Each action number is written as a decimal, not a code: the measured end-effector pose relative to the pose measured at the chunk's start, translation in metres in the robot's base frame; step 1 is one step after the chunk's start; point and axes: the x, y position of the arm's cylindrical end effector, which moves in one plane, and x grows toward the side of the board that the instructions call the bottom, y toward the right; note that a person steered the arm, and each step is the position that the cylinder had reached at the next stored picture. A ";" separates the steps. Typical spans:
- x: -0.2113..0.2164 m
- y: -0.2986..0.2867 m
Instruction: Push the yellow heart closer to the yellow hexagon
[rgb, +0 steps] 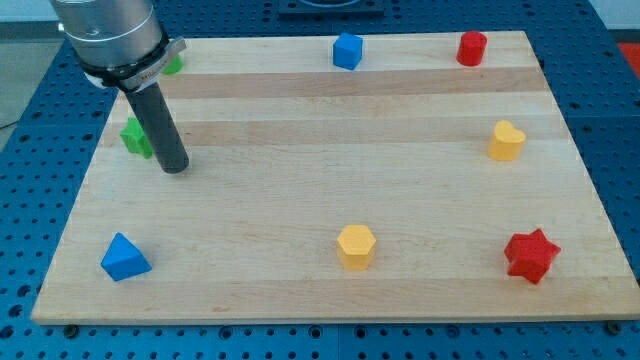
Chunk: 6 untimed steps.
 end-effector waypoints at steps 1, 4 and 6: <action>0.000 0.000; 0.005 0.152; 0.050 0.310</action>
